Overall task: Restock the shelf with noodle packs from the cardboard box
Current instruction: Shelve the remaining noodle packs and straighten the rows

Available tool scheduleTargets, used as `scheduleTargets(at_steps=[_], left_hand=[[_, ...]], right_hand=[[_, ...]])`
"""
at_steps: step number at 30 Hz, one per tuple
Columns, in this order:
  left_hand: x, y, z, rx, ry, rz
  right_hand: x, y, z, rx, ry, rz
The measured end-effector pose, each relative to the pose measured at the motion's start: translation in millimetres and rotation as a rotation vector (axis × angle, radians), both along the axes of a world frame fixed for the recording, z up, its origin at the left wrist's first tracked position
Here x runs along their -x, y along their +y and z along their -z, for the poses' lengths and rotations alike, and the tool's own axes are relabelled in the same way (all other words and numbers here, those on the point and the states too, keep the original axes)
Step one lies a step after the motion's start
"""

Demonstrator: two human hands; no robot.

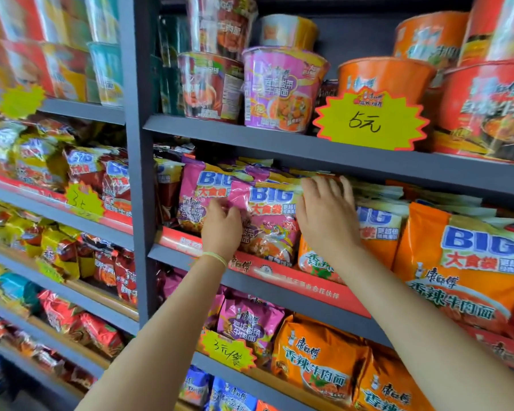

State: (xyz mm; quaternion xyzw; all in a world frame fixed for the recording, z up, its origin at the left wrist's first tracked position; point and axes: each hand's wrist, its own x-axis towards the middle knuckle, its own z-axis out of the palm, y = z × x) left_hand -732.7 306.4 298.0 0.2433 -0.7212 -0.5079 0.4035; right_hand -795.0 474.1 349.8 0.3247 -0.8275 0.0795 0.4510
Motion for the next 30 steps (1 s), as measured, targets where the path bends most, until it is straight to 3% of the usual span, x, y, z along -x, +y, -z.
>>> scheduleTargets(at_steps=[7,11,17,24,30], left_hand=[[0,-12,1,-0.008,0.011,0.128],[0,-12,2,0.045,0.036,0.144],[1,-16,3,0.154,-0.033,0.081],[3,-6,-34,-0.141,0.181,0.187],[20,-19,-47,-0.384,0.252,0.23]], right_hand=[[12,-27,-34,-0.068,-0.286,0.027],[16,-24,-31,0.096,-0.426,-0.117],[13,-21,-26,0.204,-0.438,-0.102],[10,-20,-26,0.206,-0.442,-0.105],[7,-21,-23,0.15,-0.388,-0.06]])
